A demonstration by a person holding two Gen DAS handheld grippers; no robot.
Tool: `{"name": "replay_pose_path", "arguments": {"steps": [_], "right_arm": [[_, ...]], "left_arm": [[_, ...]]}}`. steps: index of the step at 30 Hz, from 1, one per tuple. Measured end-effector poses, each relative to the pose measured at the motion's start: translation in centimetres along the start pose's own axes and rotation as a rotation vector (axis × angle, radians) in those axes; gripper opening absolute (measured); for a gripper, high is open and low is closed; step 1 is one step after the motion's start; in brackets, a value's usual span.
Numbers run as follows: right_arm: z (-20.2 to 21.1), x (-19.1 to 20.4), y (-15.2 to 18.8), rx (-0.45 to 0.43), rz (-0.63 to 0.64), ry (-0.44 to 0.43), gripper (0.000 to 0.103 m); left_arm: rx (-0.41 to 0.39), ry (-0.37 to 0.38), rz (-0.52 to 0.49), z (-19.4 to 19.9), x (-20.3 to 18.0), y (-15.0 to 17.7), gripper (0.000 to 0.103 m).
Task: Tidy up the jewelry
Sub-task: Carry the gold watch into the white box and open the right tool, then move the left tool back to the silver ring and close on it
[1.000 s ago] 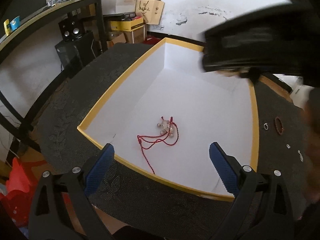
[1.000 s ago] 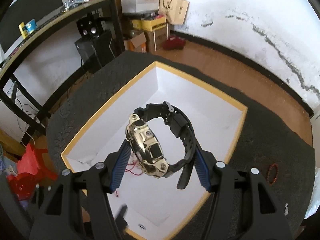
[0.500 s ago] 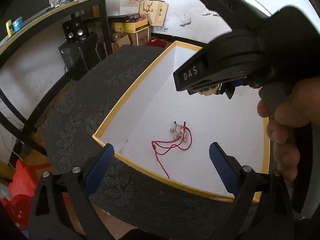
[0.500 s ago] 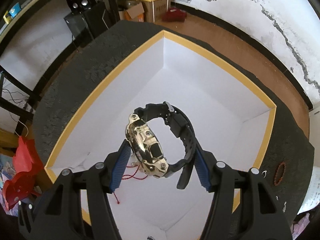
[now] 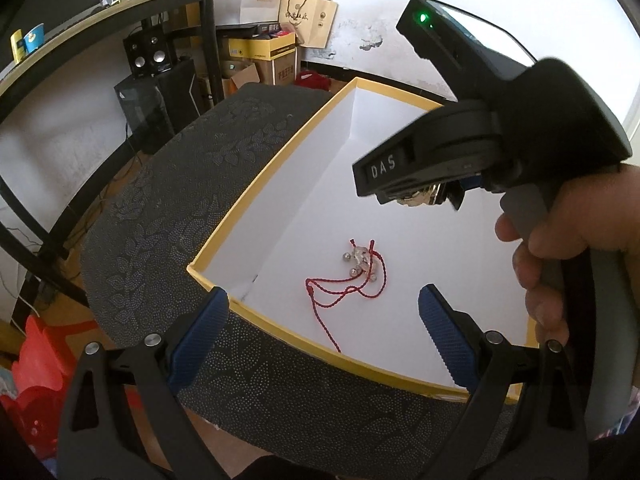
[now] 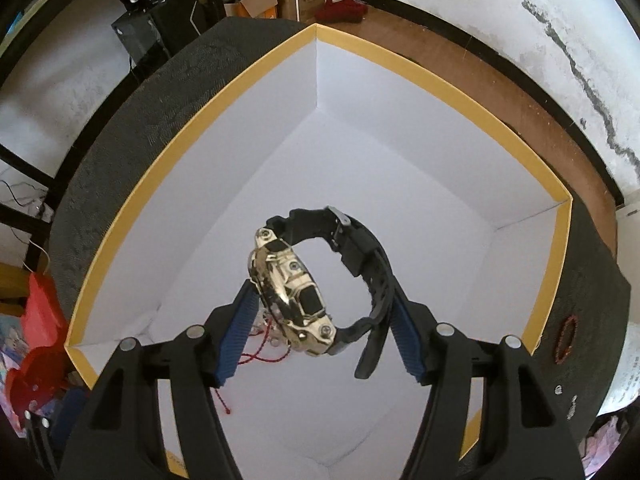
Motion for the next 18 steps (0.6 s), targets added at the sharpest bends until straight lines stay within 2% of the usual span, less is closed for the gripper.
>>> {"name": "replay_pose_path", "arguments": {"steps": [3,5,6,18], "right_arm": [[0.6,0.2,-0.4,-0.017,0.02,-0.001,0.084],[1.1,0.4,-0.5,-0.036,0.032,0.006,0.09],[1.4,0.4,-0.6,-0.044,0.035,0.002,0.097],[2.9,-0.8,-0.3,-0.066,0.019,0.036,0.097]], "left_arm": [[0.0,0.002,-0.001,0.0,0.1,0.0,0.093],[-0.001,0.003,-0.001,0.1,0.1,0.1,0.093],[-0.002,0.003,-0.001,0.1,0.1,0.1,0.093],[-0.013,-0.003,-0.015,0.4,-0.4,0.3,0.093]]}}
Point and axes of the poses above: each gripper's, at about its wrist camera, not at the fingertips, and z roughly against the way its jaws point, x to its left, y to its underside, the point moved 3 cm from there along -z, roughly the way its jaws point, and after that the axes turned 9 degrees about -y, right-handed, at the moved point
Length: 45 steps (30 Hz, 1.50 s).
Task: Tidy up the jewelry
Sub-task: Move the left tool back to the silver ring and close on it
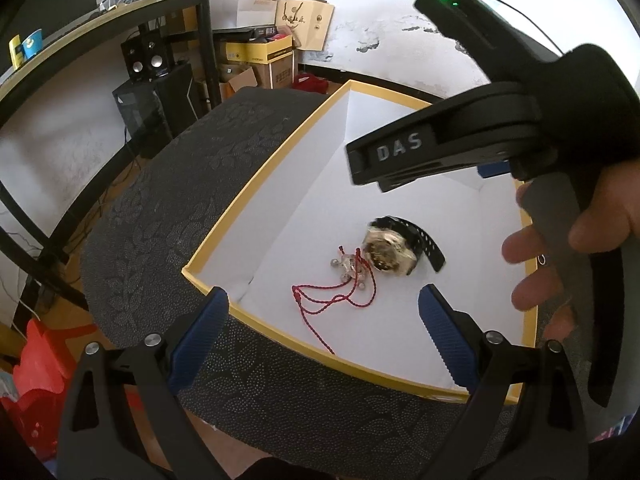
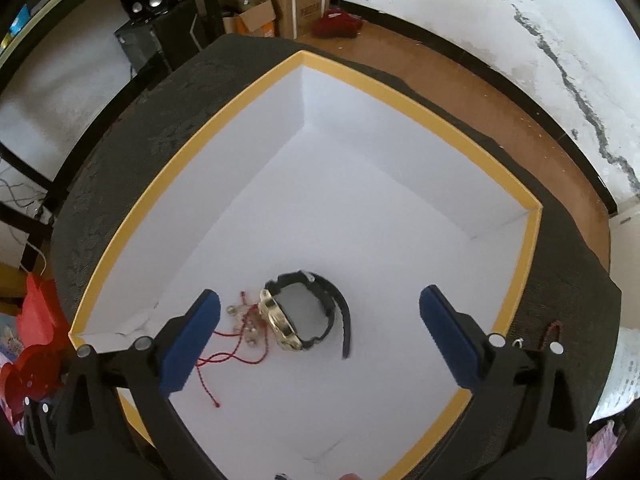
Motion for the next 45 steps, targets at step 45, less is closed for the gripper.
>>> {"name": "replay_pose_path", "arguments": {"steps": [45], "right_arm": [[16.0,-34.3,32.9,-0.398,-0.424,0.257,0.096]], "left_arm": [[-0.169,0.249,-0.523,2.0,-31.1,2.1,0.093]]}}
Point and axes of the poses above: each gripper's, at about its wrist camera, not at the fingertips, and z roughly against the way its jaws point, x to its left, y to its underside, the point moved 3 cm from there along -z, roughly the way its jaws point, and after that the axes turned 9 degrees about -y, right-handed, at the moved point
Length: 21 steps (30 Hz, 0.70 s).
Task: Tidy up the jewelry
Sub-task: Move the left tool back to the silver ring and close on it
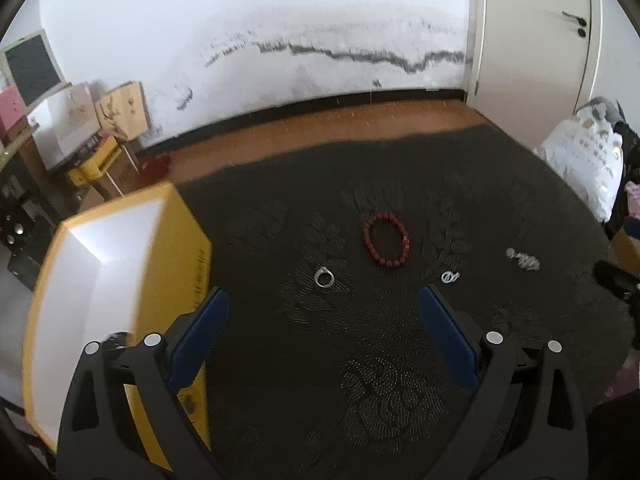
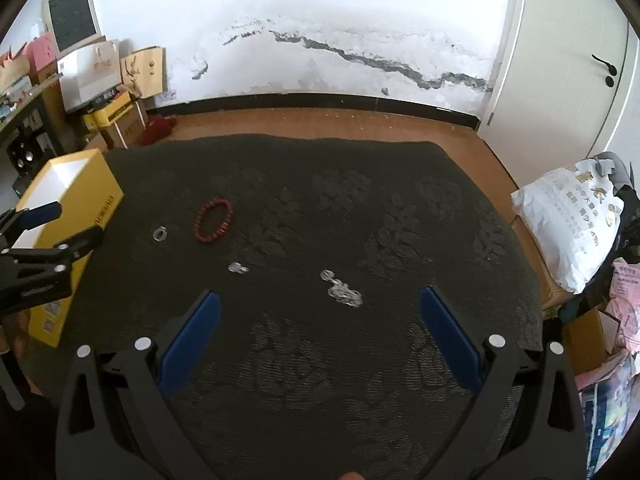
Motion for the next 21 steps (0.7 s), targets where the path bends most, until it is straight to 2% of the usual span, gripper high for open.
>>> {"name": "replay_pose_path", "arguments": {"steps": [4,7,12,17,19,21], "right_arm": [[-0.4,-1.0,0.0,0.004,-0.018,-0.01,0.096],[-0.3,-1.2,-0.1,0.001,-0.016,-0.011,0.096],[-0.8,-1.1,0.1,0.016,-0.009,-0.02,0.096],[-1.2,-0.8,0.0,0.027,0.005,-0.028,0.096],[-1.3,-0.6,-0.1,0.027,0.009,-0.029,0.096],[-1.3,-0.7,-0.2,0.024,0.009,-0.03,0.096]], "left_arm": [[0.088,0.023,0.044,-3.6,-0.8,0.2,0.093],[0.086,-0.003,0.047,-5.3,-1.1,-0.2,0.093],[0.093,0.033,0.08,-7.1,-1.0,0.1,0.093],[0.085,0.001,0.02,-9.9,-1.6,0.7,0.093],[0.103,0.006,0.013,-11.0,-1.9,1.0,0.084],[0.115,0.011,0.01,-12.0,-2.0,1.2,0.082]]}}
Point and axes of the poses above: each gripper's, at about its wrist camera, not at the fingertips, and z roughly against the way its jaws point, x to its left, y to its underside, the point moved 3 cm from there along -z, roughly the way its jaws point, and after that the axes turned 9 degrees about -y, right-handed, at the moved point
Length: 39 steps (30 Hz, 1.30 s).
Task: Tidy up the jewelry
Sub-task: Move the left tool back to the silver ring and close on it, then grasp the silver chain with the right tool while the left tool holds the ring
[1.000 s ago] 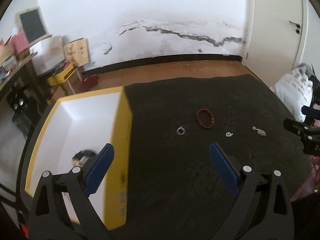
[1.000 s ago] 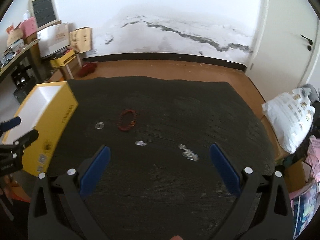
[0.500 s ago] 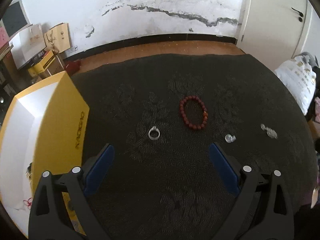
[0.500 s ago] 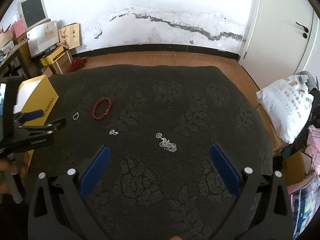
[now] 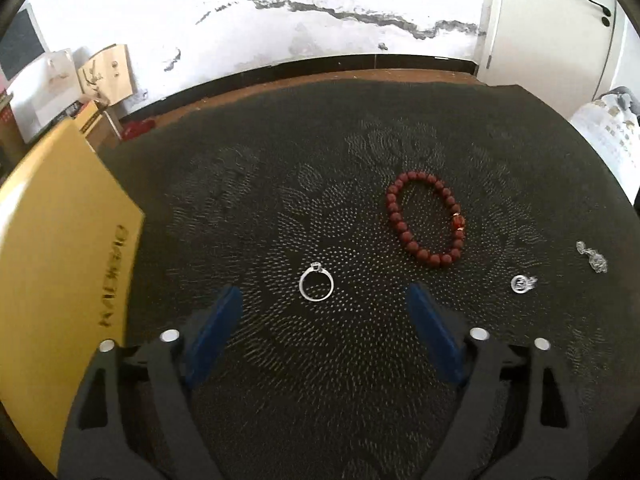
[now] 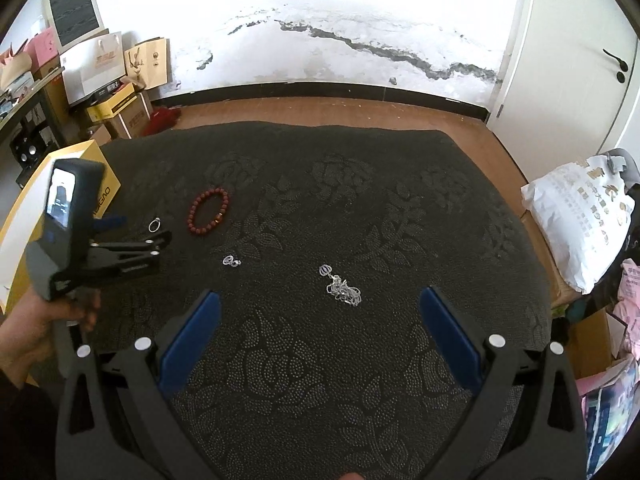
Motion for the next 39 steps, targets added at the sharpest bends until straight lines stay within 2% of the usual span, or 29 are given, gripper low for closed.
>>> {"name": "replay_pose_path", "arguments": {"steps": [3,8,9,10,12,15,17,26,30,34,37,39], "right_arm": [[0.0,-0.3,-0.1,-0.004,-0.007,0.001,0.096],[0.3,-0.7,-0.3,-0.013,-0.023,0.003,0.096],[0.3,-0.8,-0.3,-0.015,-0.024,0.003,0.096],[0.4,-0.9,-0.4,-0.019,-0.025,0.003,0.096],[0.6,-1.0,-0.4,-0.022,-0.03,0.002,0.096],[0.5,-1.2,-0.4,-0.024,-0.034,0.003,0.096],[0.5,-1.2,-0.3,-0.022,-0.034,0.004,0.096],[0.1,-1.5,-0.2,-0.011,-0.041,0.01,0.096],[-0.8,-1.8,0.1,0.014,-0.04,0.015,0.096],[-3.5,-2.5,1.0,0.089,-0.057,0.01,0.096],[-6.4,-2.9,1.9,0.167,-0.065,0.017,0.096],[-8.2,-3.1,2.7,0.218,-0.07,0.031,0.096]], "left_arm": [[-0.011,0.023,0.049,-0.7,0.6,-0.1,0.083],[-0.034,0.007,0.065,-0.5,0.4,0.4,0.079],[-0.037,0.002,0.074,-0.4,0.4,0.4,0.072],[-0.042,-0.005,0.079,-0.2,0.4,0.4,0.057],[-0.042,-0.011,0.084,0.1,0.1,0.4,0.039],[-0.043,-0.025,0.079,0.3,-0.1,0.5,0.038],[-0.044,-0.014,0.082,0.5,-0.3,0.5,0.019],[-0.033,-0.026,0.095,1.1,0.0,0.4,0.018],[-0.061,-0.054,0.086,3.7,0.1,-0.2,0.018],[-0.089,-0.051,0.081,7.7,0.2,-0.1,0.018],[-0.107,-0.061,0.05,9.2,-0.2,0.3,0.018],[-0.087,-0.041,0.048,9.1,-0.4,0.6,0.018]]}}
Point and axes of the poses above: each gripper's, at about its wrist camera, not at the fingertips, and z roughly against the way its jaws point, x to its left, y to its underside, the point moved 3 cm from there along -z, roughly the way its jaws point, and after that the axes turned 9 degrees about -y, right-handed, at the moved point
